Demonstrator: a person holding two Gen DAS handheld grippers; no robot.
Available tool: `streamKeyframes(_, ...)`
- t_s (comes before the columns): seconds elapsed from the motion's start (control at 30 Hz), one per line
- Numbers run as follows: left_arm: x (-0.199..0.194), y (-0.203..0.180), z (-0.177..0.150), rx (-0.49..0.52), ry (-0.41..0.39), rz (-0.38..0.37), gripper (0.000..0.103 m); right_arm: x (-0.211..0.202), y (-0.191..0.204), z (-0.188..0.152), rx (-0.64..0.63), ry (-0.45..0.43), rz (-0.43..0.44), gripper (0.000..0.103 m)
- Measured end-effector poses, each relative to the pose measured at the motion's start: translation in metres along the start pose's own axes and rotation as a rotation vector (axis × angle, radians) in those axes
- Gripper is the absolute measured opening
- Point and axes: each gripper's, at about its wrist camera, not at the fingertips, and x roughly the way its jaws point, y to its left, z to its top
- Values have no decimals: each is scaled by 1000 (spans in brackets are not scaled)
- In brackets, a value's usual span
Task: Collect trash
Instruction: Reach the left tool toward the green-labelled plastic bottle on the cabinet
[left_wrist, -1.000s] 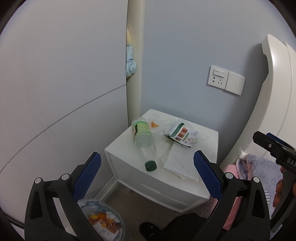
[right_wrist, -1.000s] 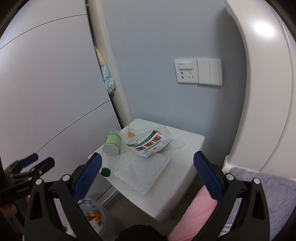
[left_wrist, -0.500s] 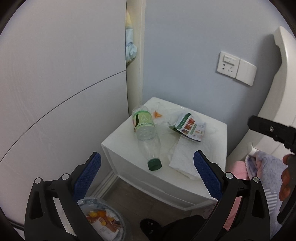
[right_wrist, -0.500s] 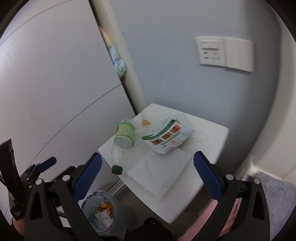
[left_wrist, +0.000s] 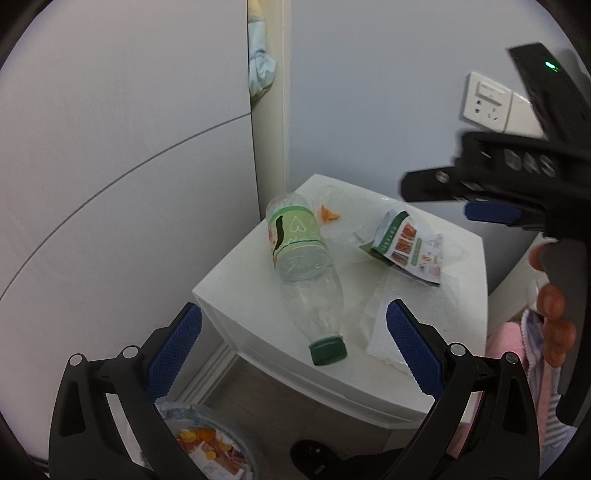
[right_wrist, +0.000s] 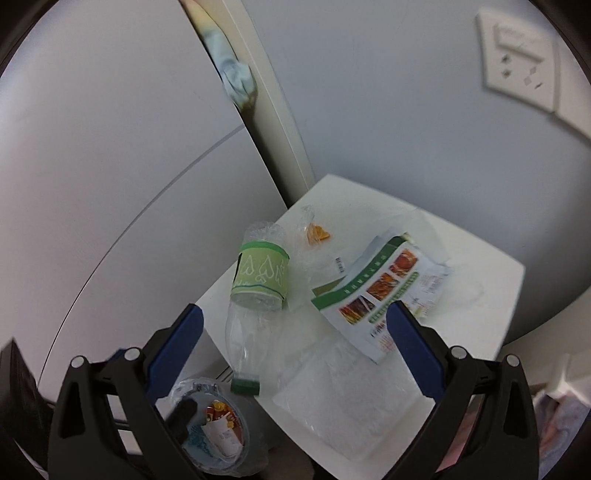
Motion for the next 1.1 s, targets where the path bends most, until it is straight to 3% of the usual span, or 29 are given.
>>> streamKeyframes(0.37,49,18,6,-76,75,-30,97,88,25,43,37,199,55,97)
streamKeyframes(0.73,79,18,12,-46,155,-13,97,146,42,67,38,341,6,95)
streamKeyframes(1.1,94,18,9,-41,203,-34,83,171,60,71,-11,393,-17,77)
